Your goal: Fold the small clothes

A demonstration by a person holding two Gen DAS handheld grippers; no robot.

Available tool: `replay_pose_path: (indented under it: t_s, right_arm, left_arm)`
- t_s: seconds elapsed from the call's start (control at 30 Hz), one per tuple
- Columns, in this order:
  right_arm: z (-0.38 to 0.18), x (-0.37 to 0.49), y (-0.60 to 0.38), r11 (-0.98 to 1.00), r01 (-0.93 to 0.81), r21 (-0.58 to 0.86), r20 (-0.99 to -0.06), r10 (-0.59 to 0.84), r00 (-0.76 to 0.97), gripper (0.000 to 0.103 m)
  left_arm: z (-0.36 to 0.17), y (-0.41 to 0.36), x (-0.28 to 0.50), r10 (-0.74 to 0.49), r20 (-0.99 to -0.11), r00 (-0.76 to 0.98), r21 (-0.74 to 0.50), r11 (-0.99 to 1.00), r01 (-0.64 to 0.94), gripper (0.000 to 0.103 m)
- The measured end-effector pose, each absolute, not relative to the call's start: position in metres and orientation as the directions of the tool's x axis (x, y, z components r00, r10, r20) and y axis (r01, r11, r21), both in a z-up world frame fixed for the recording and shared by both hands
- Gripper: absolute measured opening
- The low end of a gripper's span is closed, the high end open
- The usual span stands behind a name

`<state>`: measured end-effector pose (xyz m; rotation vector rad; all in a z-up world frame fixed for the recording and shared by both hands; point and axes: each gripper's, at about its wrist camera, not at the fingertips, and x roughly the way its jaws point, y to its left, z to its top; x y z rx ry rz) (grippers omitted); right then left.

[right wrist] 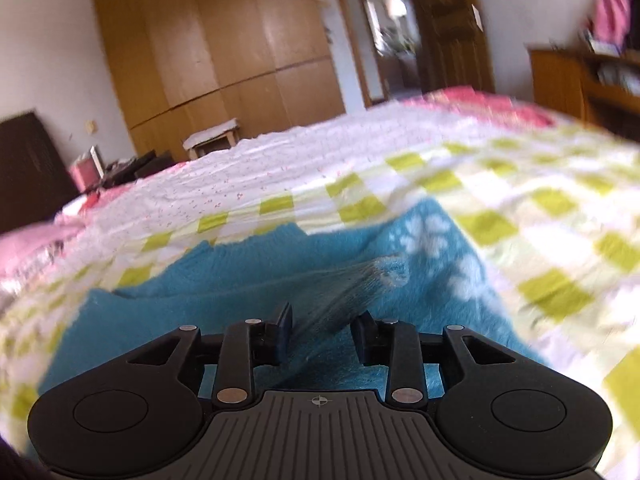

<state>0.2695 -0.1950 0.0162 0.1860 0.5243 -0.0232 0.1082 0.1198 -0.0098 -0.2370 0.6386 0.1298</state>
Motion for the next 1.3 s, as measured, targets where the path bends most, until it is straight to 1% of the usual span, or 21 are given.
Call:
replay_pose_path:
  t_s: [0.03, 0.07, 0.1, 0.13, 0.2, 0.23, 0.37, 0.47, 0.5, 0.53, 0.57, 0.6, 0.77, 0.87, 1.07, 1.2, 1.3]
  right_arm:
    - [0.013, 0.272, -0.189, 0.993, 0.065, 0.098, -0.513, -0.005, 0.858, 0.032]
    - [0.009, 0.279, -0.186, 0.997, 0.067, 0.048, -0.547, -0.03, 0.837, 0.032]
    - [0.005, 0.283, -0.186, 0.996, 0.077, 0.035, -0.582, -0.042, 0.812, 0.032]
    - [0.004, 0.283, -0.188, 0.995, 0.088, 0.05, -0.597, -0.041, 0.801, 0.032]
    - [0.009, 0.274, -0.193, 0.99, 0.1, 0.1, -0.583, -0.023, 0.812, 0.032]
    - [0.01, 0.27, -0.194, 0.991, 0.093, 0.101, -0.576, -0.018, 0.817, 0.032]
    - [0.006, 0.264, -0.193, 0.998, 0.055, 0.034, -0.617, -0.022, 0.786, 0.032]
    - [0.016, 0.251, -0.196, 0.997, 0.055, 0.061, -0.598, -0.008, 0.802, 0.033]
    - [0.018, 0.248, -0.197, 0.997, 0.05, 0.057, -0.586, -0.007, 0.811, 0.035]
    - [0.017, 0.249, -0.196, 0.999, 0.041, 0.021, -0.579, -0.021, 0.815, 0.04]
    - [0.014, 0.253, -0.196, 0.999, 0.047, -0.016, -0.591, -0.047, 0.805, 0.04]
    - [0.012, 0.258, -0.199, 0.998, 0.06, -0.024, -0.605, -0.062, 0.794, 0.04]
    - [0.02, 0.251, -0.208, 0.995, 0.091, 0.027, -0.571, -0.06, 0.818, 0.041]
    - [0.016, 0.251, -0.215, 0.994, 0.109, -0.008, -0.605, -0.091, 0.791, 0.041]
    - [0.017, 0.22, -0.233, 0.995, 0.1, -0.027, -0.607, -0.096, 0.789, 0.041]
    - [0.024, 0.188, -0.246, 0.996, 0.089, 0.014, -0.608, -0.063, 0.792, 0.041]
    - [0.025, 0.161, -0.253, 0.998, 0.06, 0.034, -0.629, -0.025, 0.777, 0.041]
  left_arm:
    - [-0.012, 0.12, 0.106, 0.046, -0.613, 0.788, -0.18, 0.964, -0.196, 0.067]
    - [-0.014, 0.12, 0.103, 0.045, -0.624, 0.78, -0.18, 0.963, -0.199, 0.067]
    - [-0.015, 0.12, 0.1, 0.042, -0.633, 0.773, -0.179, 0.963, -0.199, 0.067]
    - [-0.016, 0.12, 0.098, 0.038, -0.642, 0.766, -0.176, 0.965, -0.196, 0.067]
    - [-0.016, 0.117, 0.092, 0.039, -0.647, 0.761, -0.158, 0.97, -0.184, 0.067]
    - [-0.017, 0.116, 0.089, 0.04, -0.648, 0.76, -0.149, 0.973, -0.178, 0.067]
    - [-0.016, 0.111, 0.082, 0.033, -0.651, 0.758, -0.14, 0.977, -0.162, 0.067]
    - [-0.015, 0.11, 0.076, 0.023, -0.651, 0.759, -0.142, 0.978, -0.152, 0.067]
    - [-0.015, 0.11, 0.074, 0.022, -0.652, 0.758, -0.142, 0.978, -0.151, 0.067]
    - [-0.015, 0.109, 0.073, 0.022, -0.653, 0.757, -0.14, 0.979, -0.149, 0.067]
    - [-0.015, 0.109, 0.071, 0.022, -0.653, 0.757, -0.136, 0.98, -0.146, 0.067]
    - [-0.014, 0.108, 0.07, 0.021, -0.654, 0.756, -0.132, 0.981, -0.142, 0.067]
    - [-0.014, 0.106, 0.062, 0.018, -0.658, 0.752, -0.127, 0.983, -0.134, 0.067]
    - [-0.012, 0.104, 0.059, 0.011, -0.661, 0.75, -0.123, 0.985, -0.123, 0.067]
    - [-0.013, 0.1, 0.048, -0.002, -0.67, 0.742, -0.121, 0.987, -0.106, 0.067]
    - [-0.014, 0.099, 0.038, -0.011, -0.672, 0.741, -0.118, 0.989, -0.092, 0.067]
    - [-0.015, 0.099, 0.029, -0.022, -0.673, 0.739, -0.127, 0.988, -0.086, 0.067]
